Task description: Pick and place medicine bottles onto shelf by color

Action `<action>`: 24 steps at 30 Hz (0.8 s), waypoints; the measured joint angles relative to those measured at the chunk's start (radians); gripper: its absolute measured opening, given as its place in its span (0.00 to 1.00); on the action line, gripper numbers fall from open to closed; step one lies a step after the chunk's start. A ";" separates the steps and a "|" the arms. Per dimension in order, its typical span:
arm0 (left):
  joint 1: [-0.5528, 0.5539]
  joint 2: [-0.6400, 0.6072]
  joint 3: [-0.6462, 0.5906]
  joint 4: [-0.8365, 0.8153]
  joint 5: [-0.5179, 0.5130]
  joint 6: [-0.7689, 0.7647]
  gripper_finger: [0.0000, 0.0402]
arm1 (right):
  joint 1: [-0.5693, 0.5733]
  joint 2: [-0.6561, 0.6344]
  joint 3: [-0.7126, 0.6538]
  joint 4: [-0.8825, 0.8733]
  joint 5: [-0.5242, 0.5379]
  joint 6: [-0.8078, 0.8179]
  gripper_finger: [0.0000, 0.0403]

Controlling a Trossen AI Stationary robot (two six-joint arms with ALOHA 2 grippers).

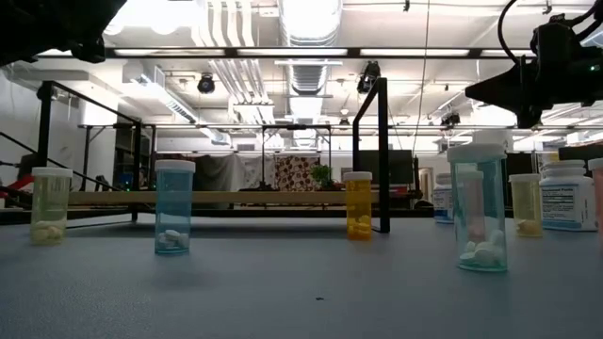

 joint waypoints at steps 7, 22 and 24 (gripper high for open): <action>0.000 0.000 0.000 0.000 0.000 0.000 0.03 | 0.000 0.000 0.000 0.000 0.000 -0.001 0.02; 0.000 0.000 0.000 0.027 0.042 -0.083 0.03 | 0.000 0.000 0.000 0.000 0.000 -0.315 0.02; 0.000 0.003 0.000 0.065 0.101 -0.142 0.03 | 0.000 0.000 0.000 0.000 0.000 -0.352 0.02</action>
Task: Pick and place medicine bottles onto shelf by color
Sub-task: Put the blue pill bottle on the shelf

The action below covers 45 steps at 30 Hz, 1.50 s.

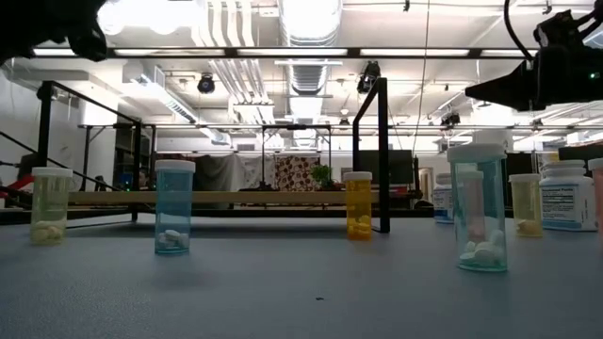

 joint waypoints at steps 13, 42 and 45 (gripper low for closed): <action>0.001 0.197 0.024 0.494 0.200 -0.039 0.03 | 0.000 0.000 0.000 0.003 -0.008 0.679 0.02; 0.001 0.747 0.602 0.157 -0.235 -0.223 0.03 | 0.000 0.000 0.000 0.046 -0.006 0.644 0.02; 0.000 0.802 0.678 0.055 -0.235 -0.314 0.03 | 0.000 0.000 0.000 0.142 -0.020 0.577 0.02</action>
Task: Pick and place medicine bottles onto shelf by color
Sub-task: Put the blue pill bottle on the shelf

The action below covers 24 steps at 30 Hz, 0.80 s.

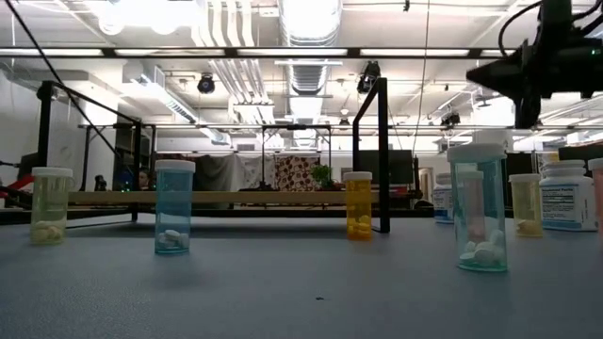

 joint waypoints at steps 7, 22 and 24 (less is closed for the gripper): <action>0.001 0.152 0.178 -0.289 0.000 -0.156 0.03 | 0.000 0.000 0.000 0.240 -0.222 -0.196 0.02; 0.001 0.513 0.607 -1.168 0.126 -0.426 0.03 | 0.000 0.000 0.000 0.227 -0.296 -0.271 0.02; 0.001 0.570 0.655 -1.252 0.187 -0.483 0.03 | 0.000 0.000 0.000 0.213 -0.296 -0.272 0.02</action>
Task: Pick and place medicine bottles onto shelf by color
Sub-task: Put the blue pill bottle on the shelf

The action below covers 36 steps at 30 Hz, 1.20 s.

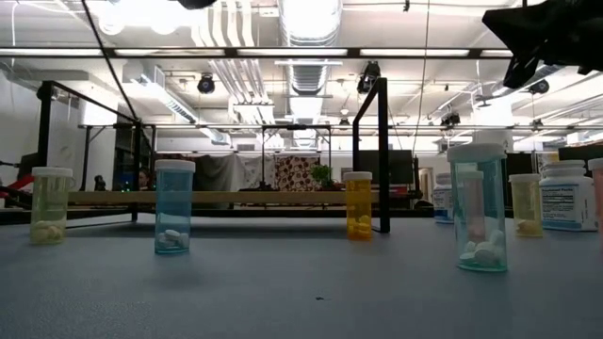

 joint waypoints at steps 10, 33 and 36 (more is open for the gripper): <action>-0.001 0.233 0.178 -0.315 0.257 -0.166 0.17 | 0.000 0.000 0.000 -0.045 0.000 -0.001 0.02; 0.000 0.421 0.187 -0.414 0.315 -0.074 0.64 | 0.000 0.006 0.000 -0.098 0.000 -0.026 0.02; 0.000 0.436 0.187 -0.414 0.316 -0.073 0.64 | 0.000 0.006 0.000 -0.099 0.001 -0.026 0.02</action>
